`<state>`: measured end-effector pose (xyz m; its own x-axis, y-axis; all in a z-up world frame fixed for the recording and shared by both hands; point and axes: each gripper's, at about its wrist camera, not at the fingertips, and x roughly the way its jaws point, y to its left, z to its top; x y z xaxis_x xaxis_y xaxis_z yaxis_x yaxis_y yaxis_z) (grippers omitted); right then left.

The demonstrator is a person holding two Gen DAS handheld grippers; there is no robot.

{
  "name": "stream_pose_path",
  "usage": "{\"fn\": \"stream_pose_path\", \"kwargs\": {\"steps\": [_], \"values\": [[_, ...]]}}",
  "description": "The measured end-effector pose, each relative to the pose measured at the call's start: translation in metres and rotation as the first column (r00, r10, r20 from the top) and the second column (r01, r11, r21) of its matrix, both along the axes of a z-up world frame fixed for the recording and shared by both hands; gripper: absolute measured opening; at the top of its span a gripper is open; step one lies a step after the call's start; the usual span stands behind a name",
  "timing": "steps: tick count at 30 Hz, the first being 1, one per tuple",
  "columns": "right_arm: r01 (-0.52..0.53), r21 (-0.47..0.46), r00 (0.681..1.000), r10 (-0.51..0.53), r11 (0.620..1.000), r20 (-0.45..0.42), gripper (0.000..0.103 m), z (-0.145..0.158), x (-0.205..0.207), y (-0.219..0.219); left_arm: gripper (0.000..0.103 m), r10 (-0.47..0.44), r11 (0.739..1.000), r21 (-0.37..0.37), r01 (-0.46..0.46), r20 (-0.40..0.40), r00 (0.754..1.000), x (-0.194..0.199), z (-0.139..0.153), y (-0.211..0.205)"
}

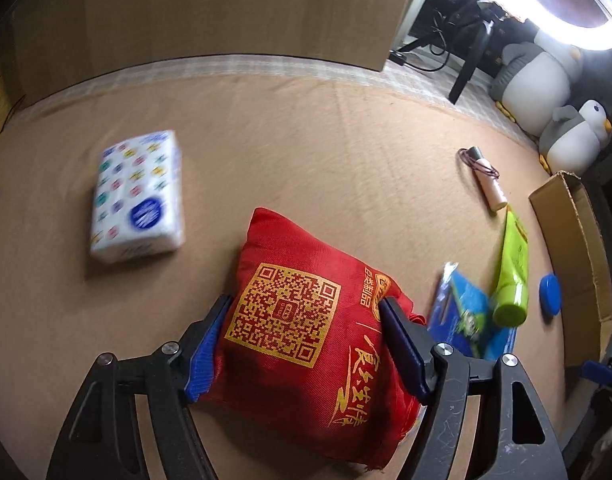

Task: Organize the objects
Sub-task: 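Close the left gripper on the red bag and lift it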

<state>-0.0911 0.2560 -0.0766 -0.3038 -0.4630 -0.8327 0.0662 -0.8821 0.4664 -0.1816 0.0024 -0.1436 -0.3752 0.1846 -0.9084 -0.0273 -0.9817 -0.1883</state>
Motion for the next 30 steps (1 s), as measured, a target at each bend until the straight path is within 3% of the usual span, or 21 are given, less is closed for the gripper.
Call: {"fn": "stream_pose_path", "kwargs": {"steps": [9,15,24,30], "values": [[-0.034,0.000,0.999,0.034,0.999,0.003,0.066,-0.003,0.002,-0.016,0.076,0.068,0.997,0.041,-0.068,0.012,0.998,0.060,-0.003,-0.051],[-0.059,0.009,0.998,0.059,0.998,0.000,0.066,-0.004,0.003,-0.029,0.076,0.060,0.996,0.063,-0.062,0.024,0.998,0.108,-0.003,-0.052],[-0.075,0.018,0.997,0.075,0.997,0.001,0.066,-0.008,0.010,-0.037,0.076,0.007,0.996,0.094,-0.010,0.036,0.999,0.165,-0.002,-0.012],[-0.060,0.018,0.998,0.059,0.998,0.007,0.066,-0.010,0.015,-0.029,0.076,-0.118,0.987,0.112,0.113,0.040,0.992,0.178,0.000,0.039]]}}
